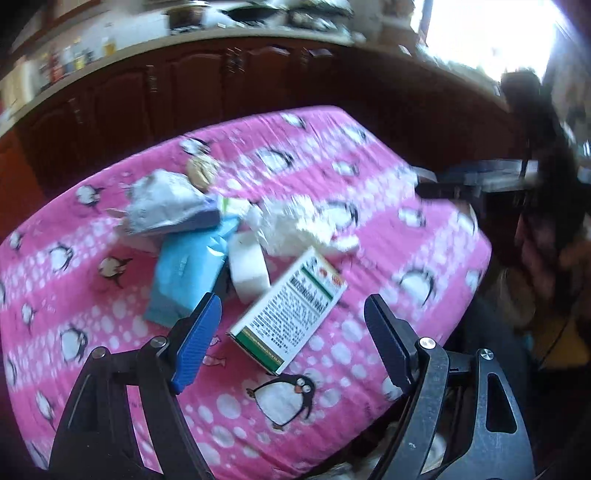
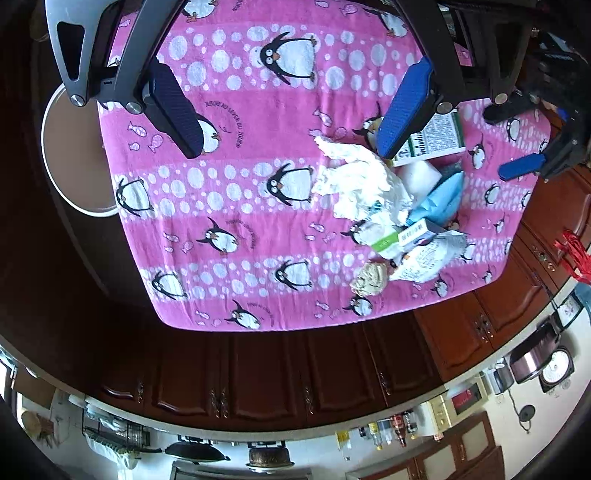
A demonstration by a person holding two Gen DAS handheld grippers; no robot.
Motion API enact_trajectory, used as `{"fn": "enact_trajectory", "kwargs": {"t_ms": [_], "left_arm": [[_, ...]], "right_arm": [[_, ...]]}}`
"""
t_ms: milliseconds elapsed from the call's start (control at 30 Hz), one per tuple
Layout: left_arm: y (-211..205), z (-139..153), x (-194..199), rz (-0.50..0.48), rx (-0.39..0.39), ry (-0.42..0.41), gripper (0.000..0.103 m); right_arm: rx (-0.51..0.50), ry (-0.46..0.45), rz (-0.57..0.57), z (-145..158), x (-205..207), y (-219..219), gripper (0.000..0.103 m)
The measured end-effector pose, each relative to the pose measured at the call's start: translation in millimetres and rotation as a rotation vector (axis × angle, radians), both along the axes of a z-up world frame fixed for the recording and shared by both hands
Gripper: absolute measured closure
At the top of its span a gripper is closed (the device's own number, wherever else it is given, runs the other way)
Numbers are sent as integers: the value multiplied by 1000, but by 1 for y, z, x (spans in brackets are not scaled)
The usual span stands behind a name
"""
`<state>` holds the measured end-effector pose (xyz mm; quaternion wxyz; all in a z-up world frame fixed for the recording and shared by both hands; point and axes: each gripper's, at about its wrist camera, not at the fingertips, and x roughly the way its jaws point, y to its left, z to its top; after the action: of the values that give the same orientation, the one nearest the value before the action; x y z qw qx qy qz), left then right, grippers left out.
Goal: Collect trash
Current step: 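Move both grippers back over the trash on the blanket, then grasp the Watermelon Frost box with left gripper while right gripper grasps tissues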
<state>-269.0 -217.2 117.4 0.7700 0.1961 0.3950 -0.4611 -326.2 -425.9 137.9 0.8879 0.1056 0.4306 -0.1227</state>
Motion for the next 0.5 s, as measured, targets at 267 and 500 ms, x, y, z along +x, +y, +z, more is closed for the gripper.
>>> {"fn": "enact_trajectory", "kwargs": {"t_ms": [267, 500], "left_arm": [[-23, -33, 3, -93, 147, -88, 24], [-41, -57, -1, -137, 268, -208, 24]], "right_arm": [[8, 43, 5, -16, 9, -4, 10], [25, 68, 18, -28, 20, -4, 10]]}}
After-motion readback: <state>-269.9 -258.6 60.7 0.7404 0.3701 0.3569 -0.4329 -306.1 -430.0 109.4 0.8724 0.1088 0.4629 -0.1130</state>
